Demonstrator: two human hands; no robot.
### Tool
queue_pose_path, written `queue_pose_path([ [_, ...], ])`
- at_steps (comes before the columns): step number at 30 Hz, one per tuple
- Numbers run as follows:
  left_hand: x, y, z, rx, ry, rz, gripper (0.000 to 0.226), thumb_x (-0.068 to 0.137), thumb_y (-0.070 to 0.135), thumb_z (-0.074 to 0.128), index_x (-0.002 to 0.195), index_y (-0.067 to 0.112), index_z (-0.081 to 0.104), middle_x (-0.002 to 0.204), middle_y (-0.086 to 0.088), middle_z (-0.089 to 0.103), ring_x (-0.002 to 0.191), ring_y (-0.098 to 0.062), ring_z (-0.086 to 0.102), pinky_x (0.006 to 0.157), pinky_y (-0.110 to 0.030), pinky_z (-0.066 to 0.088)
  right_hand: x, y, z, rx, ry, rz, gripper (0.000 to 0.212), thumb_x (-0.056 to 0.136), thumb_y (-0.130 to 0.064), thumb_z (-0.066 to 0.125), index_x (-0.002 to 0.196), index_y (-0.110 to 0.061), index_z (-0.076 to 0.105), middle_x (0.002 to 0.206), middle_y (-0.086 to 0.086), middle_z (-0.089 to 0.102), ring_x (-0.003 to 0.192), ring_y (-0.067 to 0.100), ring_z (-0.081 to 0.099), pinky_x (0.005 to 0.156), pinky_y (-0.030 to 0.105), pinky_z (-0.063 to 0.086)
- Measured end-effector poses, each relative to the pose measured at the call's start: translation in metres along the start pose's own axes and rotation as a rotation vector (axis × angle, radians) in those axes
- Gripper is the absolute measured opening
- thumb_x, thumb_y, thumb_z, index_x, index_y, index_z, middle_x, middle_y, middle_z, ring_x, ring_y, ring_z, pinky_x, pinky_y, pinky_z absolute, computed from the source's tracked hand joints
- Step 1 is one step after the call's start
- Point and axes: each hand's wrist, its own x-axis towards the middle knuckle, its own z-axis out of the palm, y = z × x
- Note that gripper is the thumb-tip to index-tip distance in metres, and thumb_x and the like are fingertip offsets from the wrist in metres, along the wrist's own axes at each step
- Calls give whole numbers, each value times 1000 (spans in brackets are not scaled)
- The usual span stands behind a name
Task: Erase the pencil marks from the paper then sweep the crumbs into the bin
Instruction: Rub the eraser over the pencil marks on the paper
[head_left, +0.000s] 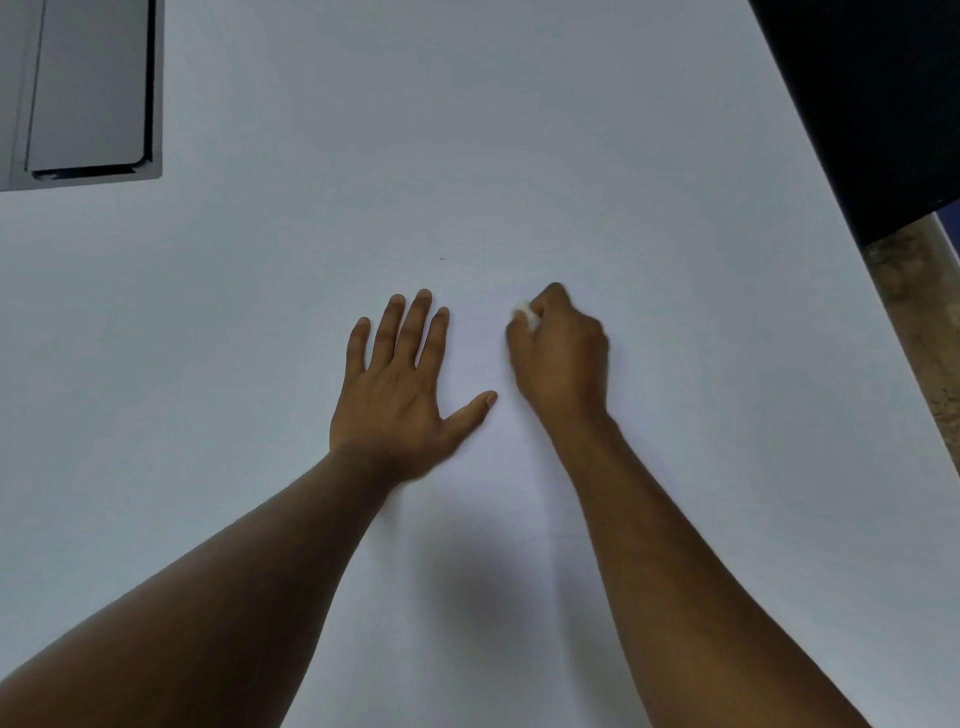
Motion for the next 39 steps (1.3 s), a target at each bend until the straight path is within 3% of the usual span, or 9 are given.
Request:
queue_pose_path([
  [4, -1, 1, 0, -6, 9, -1, 95, 93, 82, 17, 165, 19, 6, 173, -1, -5, 158, -21, -11, 128, -51, -2, 21, 25, -18, 7, 62, 180, 17, 91, -24, 56, 91, -7, 56, 80, 11, 66, 74, 32, 61, 65, 33, 48],
  [11, 0, -1, 0, 8, -7, -4, 96, 92, 83, 13, 165, 21, 2, 173, -1, -9, 158, -21, -14, 128, -51, -3, 3, -12, 6, 48, -33, -45, 15, 93, -22, 56, 90, -8, 56, 74, 6, 65, 67, 27, 63, 59, 27, 41],
  [14, 1, 0, 0, -11, -8, -4, 96, 93, 82, 16, 165, 20, 3, 173, -1, -8, 158, -21, -13, 128, -50, -3, 15, 2, -1, -41, 34, 43, 14, 92, -20, 55, 93, -6, 56, 80, 11, 66, 73, 34, 63, 62, 27, 37],
  [18, 0, 0, 0, -12, 0, -2, 96, 93, 82, 16, 165, 20, 3, 173, -1, -8, 158, -21, -13, 128, -50, -4, 21, 4, -8, 17, 52, 126, 14, 92, -21, 54, 92, -7, 55, 78, 5, 62, 69, 25, 58, 63, 31, 46],
  [23, 1, -1, 2, -1, 2, 0, 97, 92, 83, 13, 165, 21, 4, 173, -2, -7, 158, -21, -13, 128, -51, -3, -1, -18, 8, 23, -42, -70, 16, 94, -23, 54, 93, -6, 56, 75, 7, 64, 68, 28, 63, 60, 30, 44],
  [27, 0, 0, 2, -18, 9, 0, 95, 94, 81, 18, 165, 20, 5, 173, -1, -6, 159, -21, -11, 127, -50, -4, 18, 8, -7, -35, 22, 112, 18, 93, -23, 54, 96, -6, 56, 84, 13, 67, 77, 35, 62, 63, 28, 37],
  [31, 0, -1, 2, -30, 16, 3, 95, 94, 81, 19, 165, 20, 5, 173, 0, -6, 158, -21, -11, 127, -50, -5, 22, 25, -19, 145, 100, 255, 16, 90, -22, 60, 85, -7, 57, 67, -3, 56, 60, 15, 53, 55, 19, 35],
  [36, -1, -1, 0, -45, -2, 6, 95, 93, 82, 13, 164, 21, -3, 172, 1, -11, 158, -19, -16, 127, -50, -6, -6, 20, -13, 389, 73, 313, 17, 91, -36, 61, 102, -23, 66, 82, -3, 70, 75, 14, 68, 76, 33, 57],
  [39, 0, -3, -4, -135, 0, 14, 94, 93, 81, 14, 163, 21, -9, 171, 3, -16, 157, -17, -17, 128, -46, -5, -17, 18, -11, 369, 31, 252, 27, 96, -33, 57, 115, -19, 69, 94, 1, 74, 85, 16, 70, 87, 36, 56],
])
